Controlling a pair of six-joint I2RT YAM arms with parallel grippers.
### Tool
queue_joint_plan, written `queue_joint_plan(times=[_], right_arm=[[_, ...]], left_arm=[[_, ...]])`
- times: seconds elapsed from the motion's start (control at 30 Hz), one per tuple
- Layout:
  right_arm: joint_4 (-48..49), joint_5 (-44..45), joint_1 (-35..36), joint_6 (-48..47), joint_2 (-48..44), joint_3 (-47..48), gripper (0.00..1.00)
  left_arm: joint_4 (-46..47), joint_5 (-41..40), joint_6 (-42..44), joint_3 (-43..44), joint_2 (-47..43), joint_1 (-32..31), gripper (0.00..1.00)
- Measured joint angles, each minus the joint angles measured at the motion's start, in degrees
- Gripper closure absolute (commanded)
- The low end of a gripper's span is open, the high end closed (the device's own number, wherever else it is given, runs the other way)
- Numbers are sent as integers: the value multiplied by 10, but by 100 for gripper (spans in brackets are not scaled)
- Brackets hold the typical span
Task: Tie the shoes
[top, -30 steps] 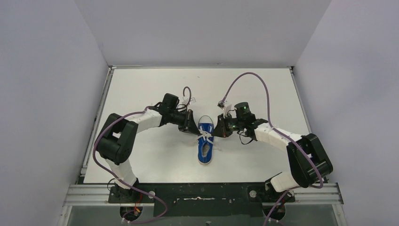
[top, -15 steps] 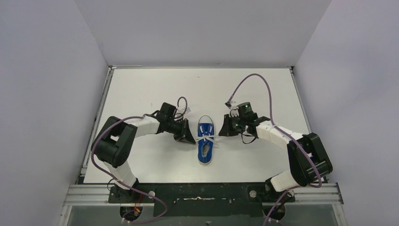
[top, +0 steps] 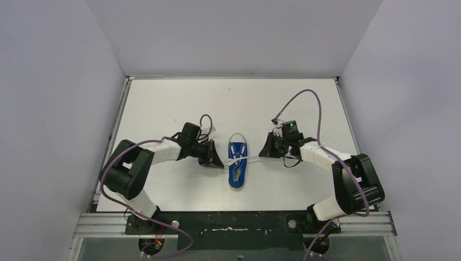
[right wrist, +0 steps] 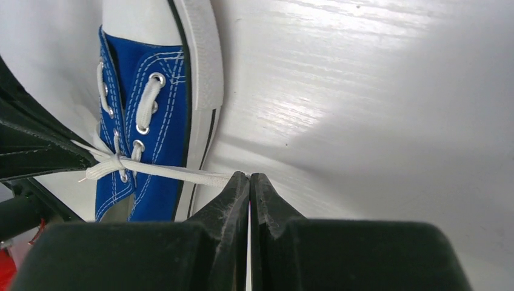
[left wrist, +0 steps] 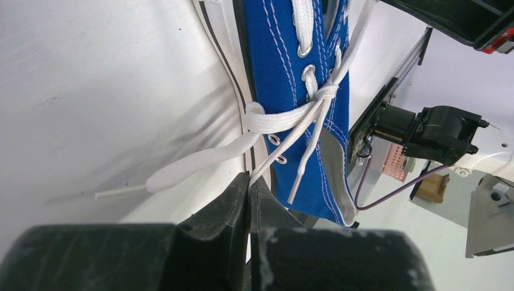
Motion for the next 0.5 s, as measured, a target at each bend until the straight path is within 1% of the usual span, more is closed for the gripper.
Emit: queue_joint_plan(times=[0.23,0.5], right_arm=[[39,-28,-41,38,7,-39,100],[70,-53,-51,46,23,-49,100]], left_arm=[[14,-9,-4,-12,-12,0,100],[25,-10,0,-21,-12,0,100]])
